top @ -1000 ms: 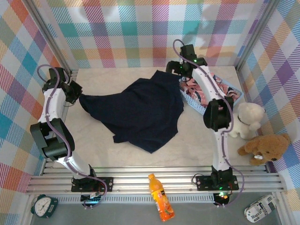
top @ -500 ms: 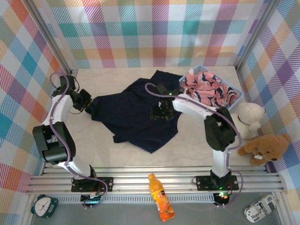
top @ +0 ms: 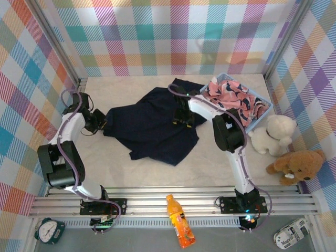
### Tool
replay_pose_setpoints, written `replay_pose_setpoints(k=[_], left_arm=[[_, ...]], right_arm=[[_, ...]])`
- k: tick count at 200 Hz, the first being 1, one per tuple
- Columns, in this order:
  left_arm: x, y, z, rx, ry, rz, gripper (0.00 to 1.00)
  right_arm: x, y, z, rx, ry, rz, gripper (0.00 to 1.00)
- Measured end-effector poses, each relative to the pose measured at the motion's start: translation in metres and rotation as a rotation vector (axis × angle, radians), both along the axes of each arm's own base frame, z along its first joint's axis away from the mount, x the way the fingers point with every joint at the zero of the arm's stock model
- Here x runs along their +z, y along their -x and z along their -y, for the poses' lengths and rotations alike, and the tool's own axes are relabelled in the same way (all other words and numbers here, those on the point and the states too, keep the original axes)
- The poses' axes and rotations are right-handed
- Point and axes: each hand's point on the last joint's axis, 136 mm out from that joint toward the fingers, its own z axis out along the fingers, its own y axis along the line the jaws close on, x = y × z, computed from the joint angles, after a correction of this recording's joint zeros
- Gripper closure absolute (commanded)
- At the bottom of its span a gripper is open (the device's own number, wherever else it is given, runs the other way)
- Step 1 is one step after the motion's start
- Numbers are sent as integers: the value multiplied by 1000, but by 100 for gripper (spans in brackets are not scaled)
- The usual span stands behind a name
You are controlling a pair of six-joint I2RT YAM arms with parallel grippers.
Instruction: Fold and stack the mixed laundry pile
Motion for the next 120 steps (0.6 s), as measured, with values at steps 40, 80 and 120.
replay_pose_setpoints(k=[40,80,120], left_arm=[[12,5,8,5,0,23,100],[12,5,10,13,4,22,100],[15,-9,8,12,4,35,100]], right_arm=[[14,-97,-40,60,-121,195,27],[20,-60,-26,122,-68,123,13],[84,37,24,100,-73,104,11]])
